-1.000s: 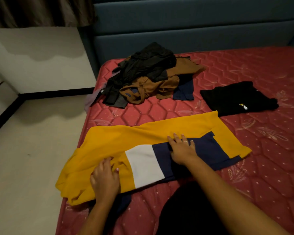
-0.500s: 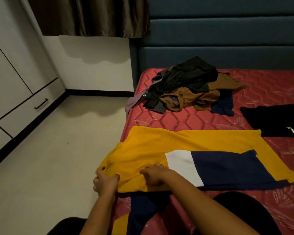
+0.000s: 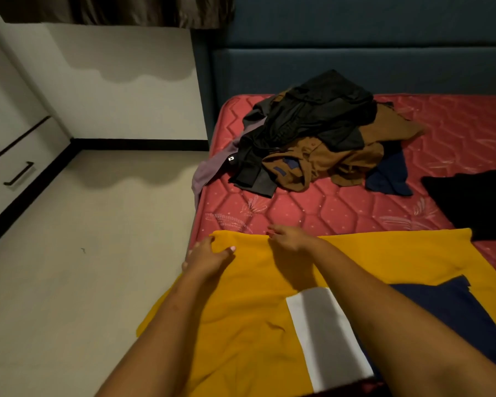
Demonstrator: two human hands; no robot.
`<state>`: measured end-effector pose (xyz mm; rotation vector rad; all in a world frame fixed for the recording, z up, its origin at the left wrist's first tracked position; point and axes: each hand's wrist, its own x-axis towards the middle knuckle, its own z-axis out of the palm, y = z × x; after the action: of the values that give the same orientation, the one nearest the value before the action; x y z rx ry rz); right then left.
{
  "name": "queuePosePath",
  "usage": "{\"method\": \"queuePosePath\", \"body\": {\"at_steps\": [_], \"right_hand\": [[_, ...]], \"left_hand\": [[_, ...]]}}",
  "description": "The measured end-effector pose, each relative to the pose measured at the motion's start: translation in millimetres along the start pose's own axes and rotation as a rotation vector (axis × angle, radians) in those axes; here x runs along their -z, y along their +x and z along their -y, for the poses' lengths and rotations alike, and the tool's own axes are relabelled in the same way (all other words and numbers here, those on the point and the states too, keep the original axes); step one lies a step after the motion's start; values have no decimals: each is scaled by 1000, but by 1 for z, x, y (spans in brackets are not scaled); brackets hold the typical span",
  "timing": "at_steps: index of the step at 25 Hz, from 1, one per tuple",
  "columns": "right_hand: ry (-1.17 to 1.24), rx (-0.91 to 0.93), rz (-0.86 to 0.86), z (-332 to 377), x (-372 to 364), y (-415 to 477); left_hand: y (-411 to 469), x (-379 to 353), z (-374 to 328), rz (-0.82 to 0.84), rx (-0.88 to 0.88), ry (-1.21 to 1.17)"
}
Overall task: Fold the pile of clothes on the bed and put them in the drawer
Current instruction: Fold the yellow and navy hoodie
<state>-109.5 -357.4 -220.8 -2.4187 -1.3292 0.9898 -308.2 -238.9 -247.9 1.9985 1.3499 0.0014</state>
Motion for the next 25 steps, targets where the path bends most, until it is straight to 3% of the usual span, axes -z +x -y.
{"method": "queuePosePath", "body": {"at_steps": [2,4,6,8,9,12,14,16,18,20,21,22,25], "right_hand": [[136,8,-44,0,-11,9],[200,-39,24,7,-13,9],[39,-74,310,19,-14,-6],[-105,-62,493,24,-23,-19],[-92,-50,483,26,-29,-24],[33,-40,181,34,-48,-30],[-151,-114,127,46,-56,-32],[-323,-210,247,63,-62,-41],[-309,-300,517,77,-57,-54],[-291,-282,696,86,-46,-64],[-289,-230,708,86,-42,-64],[-266,-176,646,84,-41,-59],[103,-30,6,78,-30,-47]], "left_hand": [[3,2,-9,1,49,-225],[0,11,-15,161,142,-558],[-14,21,-14,433,268,-685],[-34,25,-10,585,274,-594],[-43,24,-8,641,210,-520],[-74,15,1,848,-34,-353],[-90,12,8,939,-98,-314],[-102,11,17,914,-143,-371],[-114,13,19,819,-184,-506],[-119,14,18,665,-218,-636],[-120,15,17,579,-235,-680],[-121,15,17,505,-261,-726],[-123,17,13,339,-356,-815]]}}
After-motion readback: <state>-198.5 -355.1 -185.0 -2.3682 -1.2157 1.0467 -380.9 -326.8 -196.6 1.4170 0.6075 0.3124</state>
